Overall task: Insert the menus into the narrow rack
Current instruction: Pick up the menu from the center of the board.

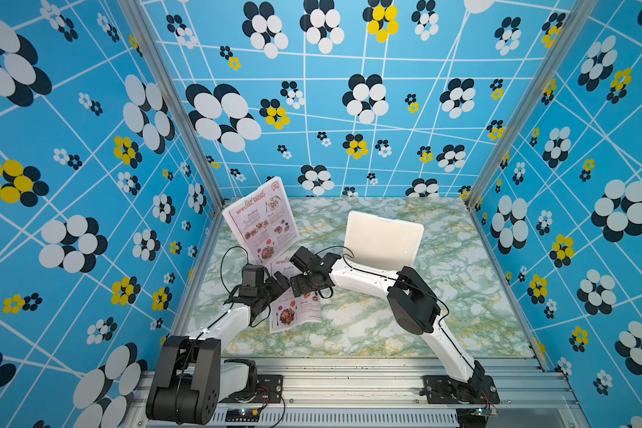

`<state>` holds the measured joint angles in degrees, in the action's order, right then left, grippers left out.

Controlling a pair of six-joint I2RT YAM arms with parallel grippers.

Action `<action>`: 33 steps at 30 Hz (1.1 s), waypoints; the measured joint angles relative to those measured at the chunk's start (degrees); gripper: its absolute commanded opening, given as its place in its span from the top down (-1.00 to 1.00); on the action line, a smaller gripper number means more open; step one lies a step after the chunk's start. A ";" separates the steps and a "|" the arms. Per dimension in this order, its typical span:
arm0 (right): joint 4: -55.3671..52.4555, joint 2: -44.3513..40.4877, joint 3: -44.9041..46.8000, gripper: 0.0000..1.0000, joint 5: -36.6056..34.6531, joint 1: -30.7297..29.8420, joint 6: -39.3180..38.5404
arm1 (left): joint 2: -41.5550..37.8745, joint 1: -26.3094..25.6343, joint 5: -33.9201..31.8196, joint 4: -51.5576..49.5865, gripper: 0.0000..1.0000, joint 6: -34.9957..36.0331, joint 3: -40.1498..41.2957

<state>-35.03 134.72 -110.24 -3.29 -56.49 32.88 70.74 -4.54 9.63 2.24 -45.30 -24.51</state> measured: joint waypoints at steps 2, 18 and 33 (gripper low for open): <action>1.07 -0.28 0.59 -0.79 0.79 0.09 0.28 | -0.37 0.00 0.00 0.63 -0.99 0.11 0.55; 2.47 -0.68 1.57 0.40 8.59 0.83 -0.24 | -18.34 1.90 -1.03 -7.52 -0.99 1.66 0.52; 0.24 -21.97 4.96 0.59 14.21 5.40 -9.46 | -25.94 2.23 4.00 -10.34 -0.99 4.42 -0.09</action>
<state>-34.79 112.75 -105.27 10.92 -51.09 23.42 44.80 -2.31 13.63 -8.10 -40.88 -24.60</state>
